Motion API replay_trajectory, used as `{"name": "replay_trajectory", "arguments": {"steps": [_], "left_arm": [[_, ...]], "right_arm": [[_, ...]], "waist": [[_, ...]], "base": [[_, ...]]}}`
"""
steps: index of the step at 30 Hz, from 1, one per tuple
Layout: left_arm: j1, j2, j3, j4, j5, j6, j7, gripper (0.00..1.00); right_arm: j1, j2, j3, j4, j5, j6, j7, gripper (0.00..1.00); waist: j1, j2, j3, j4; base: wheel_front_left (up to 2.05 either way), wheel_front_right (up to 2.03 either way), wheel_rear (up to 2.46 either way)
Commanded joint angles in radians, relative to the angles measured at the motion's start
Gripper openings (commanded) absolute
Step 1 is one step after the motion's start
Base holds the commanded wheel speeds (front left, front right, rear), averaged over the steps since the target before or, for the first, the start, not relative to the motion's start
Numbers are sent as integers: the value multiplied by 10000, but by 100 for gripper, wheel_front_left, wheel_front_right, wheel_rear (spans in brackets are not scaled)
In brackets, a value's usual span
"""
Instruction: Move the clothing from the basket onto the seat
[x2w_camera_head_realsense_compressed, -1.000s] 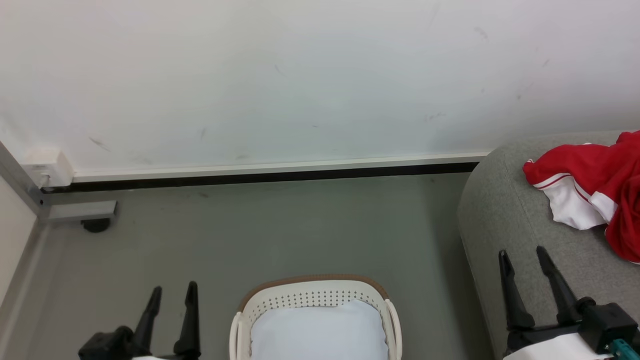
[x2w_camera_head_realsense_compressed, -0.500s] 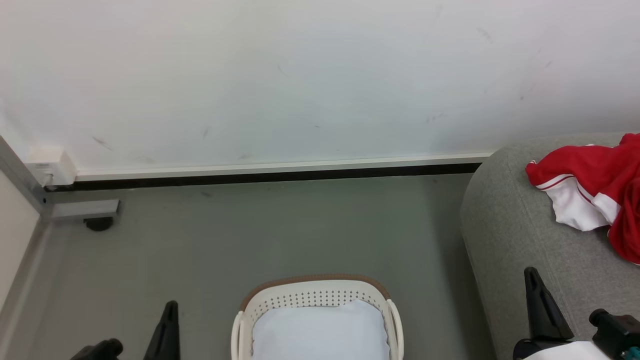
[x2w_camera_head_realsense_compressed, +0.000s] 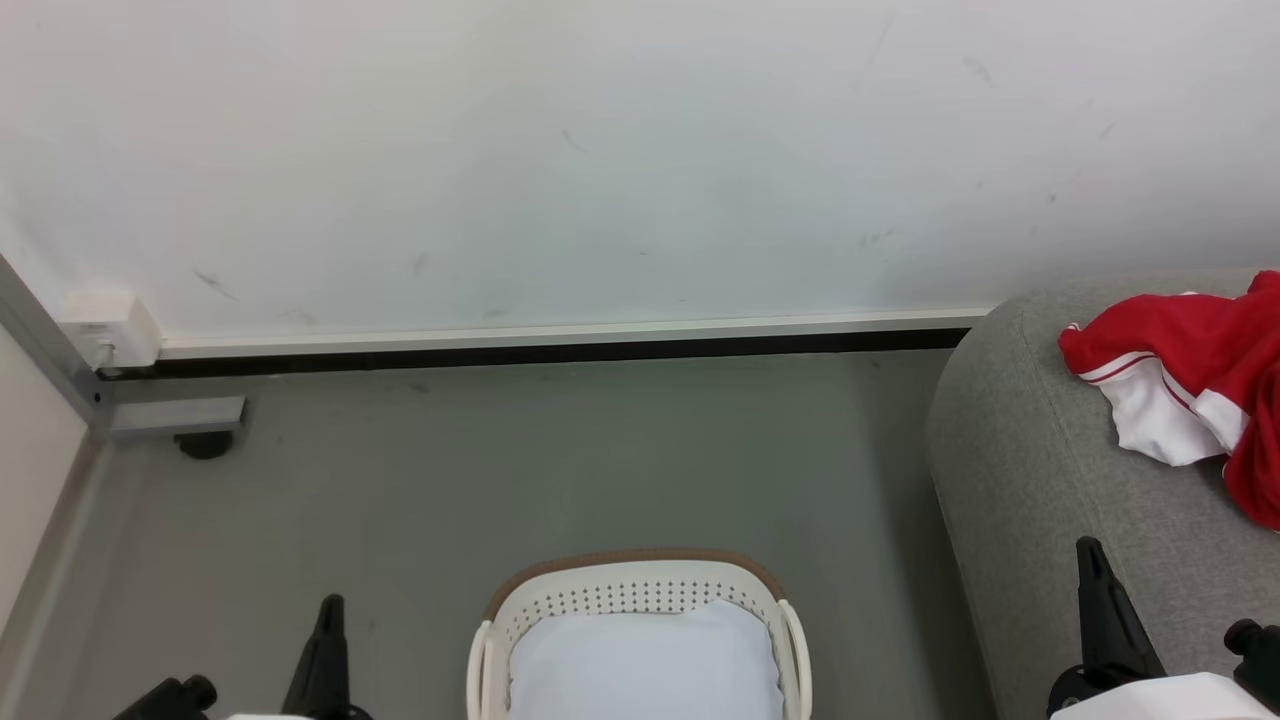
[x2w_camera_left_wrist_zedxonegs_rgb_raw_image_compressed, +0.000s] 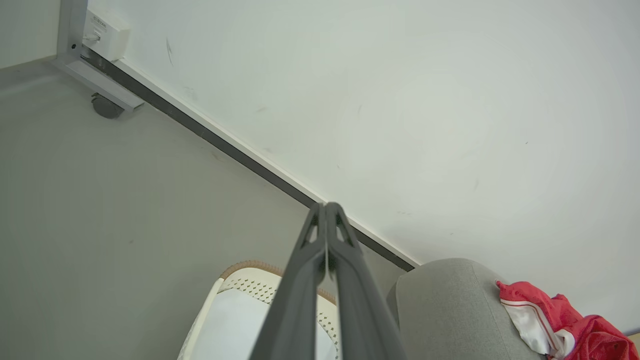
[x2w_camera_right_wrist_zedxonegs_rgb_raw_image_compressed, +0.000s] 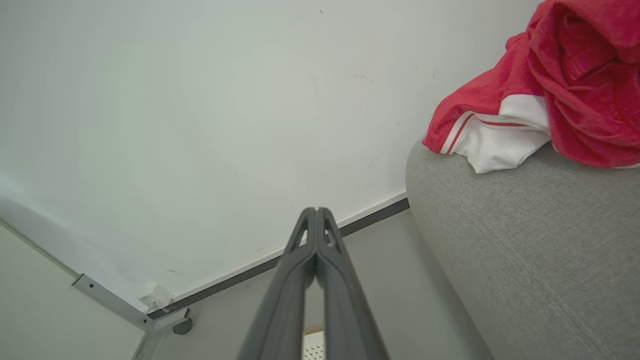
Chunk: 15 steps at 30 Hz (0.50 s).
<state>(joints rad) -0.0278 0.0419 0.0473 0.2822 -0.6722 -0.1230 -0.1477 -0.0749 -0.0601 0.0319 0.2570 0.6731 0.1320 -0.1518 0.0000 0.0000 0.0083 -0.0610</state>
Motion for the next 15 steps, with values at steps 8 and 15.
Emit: {"name": "replay_trajectory", "arguments": {"steps": [8,15], "left_arm": [[-330,65,128,-209,-1459,-36,380,0],[-394,71,190,-230,-2330,-44,625,0]], "right_arm": [[-244,-47,-225,-162,1419,-6,365,0],[-264,-43,-347,-165,2317,-7,604,0]], "waist": [[0,0,-5,55],[0,0,-8,97]], "base": [[0,0,0],[0,0,0]]}}
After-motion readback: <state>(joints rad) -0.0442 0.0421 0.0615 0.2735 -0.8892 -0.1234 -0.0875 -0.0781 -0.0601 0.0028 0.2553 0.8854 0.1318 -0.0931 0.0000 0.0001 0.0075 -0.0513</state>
